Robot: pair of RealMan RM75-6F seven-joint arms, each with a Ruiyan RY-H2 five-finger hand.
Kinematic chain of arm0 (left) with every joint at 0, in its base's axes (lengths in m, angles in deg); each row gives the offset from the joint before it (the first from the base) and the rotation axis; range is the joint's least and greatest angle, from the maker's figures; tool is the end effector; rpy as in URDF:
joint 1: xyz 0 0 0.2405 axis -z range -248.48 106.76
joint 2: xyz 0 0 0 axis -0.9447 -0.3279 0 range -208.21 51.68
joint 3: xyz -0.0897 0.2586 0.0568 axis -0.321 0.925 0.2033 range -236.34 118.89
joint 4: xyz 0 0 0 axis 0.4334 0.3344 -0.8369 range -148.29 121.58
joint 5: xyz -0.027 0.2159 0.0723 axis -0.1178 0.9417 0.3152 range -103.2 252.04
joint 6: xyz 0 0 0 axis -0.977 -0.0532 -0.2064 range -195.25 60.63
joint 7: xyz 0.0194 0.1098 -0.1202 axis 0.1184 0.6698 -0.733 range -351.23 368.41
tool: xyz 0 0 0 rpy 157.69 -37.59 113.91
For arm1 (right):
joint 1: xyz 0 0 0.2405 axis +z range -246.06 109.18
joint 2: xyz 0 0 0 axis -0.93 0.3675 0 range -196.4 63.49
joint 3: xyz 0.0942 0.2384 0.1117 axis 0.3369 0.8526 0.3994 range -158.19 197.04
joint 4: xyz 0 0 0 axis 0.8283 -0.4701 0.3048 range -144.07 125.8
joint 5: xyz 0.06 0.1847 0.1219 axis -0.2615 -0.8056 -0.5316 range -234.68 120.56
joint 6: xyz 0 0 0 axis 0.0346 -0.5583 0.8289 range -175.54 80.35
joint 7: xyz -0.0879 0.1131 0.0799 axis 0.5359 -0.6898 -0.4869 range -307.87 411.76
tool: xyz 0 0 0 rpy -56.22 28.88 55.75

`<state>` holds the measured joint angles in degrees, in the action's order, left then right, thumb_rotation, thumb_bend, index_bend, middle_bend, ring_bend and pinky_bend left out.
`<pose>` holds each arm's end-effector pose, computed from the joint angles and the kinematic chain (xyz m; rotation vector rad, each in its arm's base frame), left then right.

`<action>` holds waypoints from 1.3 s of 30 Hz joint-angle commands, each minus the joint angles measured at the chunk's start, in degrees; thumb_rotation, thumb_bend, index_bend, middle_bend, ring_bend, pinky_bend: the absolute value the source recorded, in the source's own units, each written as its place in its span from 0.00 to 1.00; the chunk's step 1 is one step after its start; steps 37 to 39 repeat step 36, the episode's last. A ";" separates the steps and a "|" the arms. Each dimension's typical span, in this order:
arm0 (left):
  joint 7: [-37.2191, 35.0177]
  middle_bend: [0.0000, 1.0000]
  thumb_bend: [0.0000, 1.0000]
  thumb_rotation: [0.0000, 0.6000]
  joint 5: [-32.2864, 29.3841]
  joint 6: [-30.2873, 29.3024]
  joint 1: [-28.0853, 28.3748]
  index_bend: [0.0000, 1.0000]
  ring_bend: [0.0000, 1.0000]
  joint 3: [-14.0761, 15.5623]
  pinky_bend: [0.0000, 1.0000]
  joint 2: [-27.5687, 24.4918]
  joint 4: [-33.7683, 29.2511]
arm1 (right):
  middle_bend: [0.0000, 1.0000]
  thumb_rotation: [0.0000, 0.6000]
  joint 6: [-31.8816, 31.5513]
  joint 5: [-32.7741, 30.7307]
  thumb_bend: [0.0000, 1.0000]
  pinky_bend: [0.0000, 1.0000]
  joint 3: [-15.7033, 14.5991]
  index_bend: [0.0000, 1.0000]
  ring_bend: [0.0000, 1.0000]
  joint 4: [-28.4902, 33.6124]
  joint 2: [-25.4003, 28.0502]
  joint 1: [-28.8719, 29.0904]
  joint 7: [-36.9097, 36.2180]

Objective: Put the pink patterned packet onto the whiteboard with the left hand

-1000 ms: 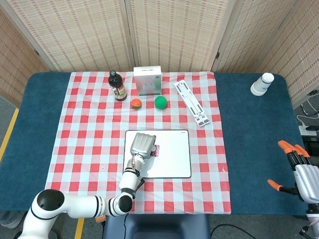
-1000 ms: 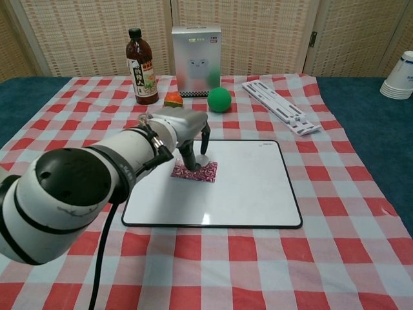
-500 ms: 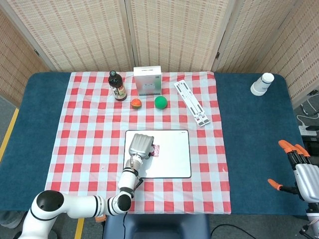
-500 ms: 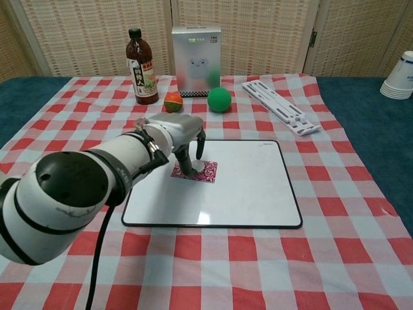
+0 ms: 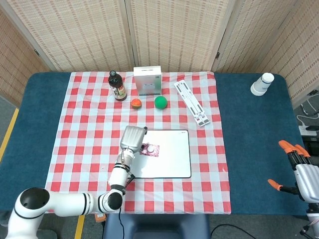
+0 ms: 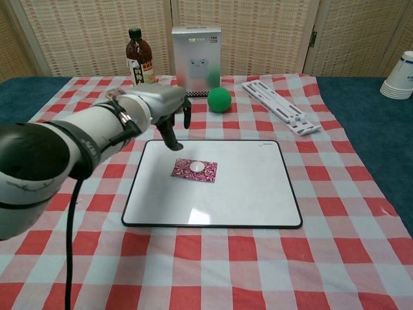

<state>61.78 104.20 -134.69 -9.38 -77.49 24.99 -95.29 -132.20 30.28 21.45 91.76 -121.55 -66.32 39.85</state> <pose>-0.0448 0.4142 -0.0892 -1.7438 -0.8487 -0.7229 -0.3258 -0.1838 0.1849 1.3147 -1.0938 1.0227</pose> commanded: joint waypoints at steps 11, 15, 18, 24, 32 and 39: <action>-25.49 0.03 0.26 0.74 36.75 -22.51 -27.58 0.03 0.04 22.30 0.21 -16.62 -21.13 | 0.08 1.00 0.00 0.94 0.00 0.07 -0.30 0.07 0.00 0.61 -0.23 0.14 0.97; -23.96 0.00 0.24 0.74 36.95 -24.06 -32.44 0.00 0.00 26.28 0.03 -17.56 -22.26 | 0.08 1.00 -0.81 1.41 0.00 0.07 -0.25 0.07 0.00 0.46 -1.07 -0.05 1.93; -26.36 0.00 0.22 0.74 34.63 -23.48 -35.41 0.00 0.00 26.83 0.00 -19.69 -24.00 | 0.08 1.00 -1.60 1.27 0.00 0.07 0.09 0.07 0.00 0.27 -1.78 -0.23 2.54; -30.91 0.00 0.21 0.73 35.12 -23.23 -39.73 0.00 0.00 27.28 0.00 -23.36 -22.08 | 0.08 1.00 -1.45 0.40 0.00 0.07 0.55 0.06 0.00 0.45 -2.21 -0.07 3.17; -33.81 0.00 0.21 0.73 38.21 -23.45 -42.29 0.00 0.00 24.58 0.00 -26.87 -21.60 | 0.08 1.00 -1.30 -0.69 0.00 0.07 0.91 0.05 0.00 0.69 -2.64 -0.06 4.54; -34.09 0.00 0.21 0.74 39.26 -23.45 -43.09 0.00 0.00 23.15 0.00 -28.03 -22.44 | 0.08 1.00 -0.96 -1.07 0.00 0.07 1.00 0.05 0.00 0.59 -2.84 0.05 4.89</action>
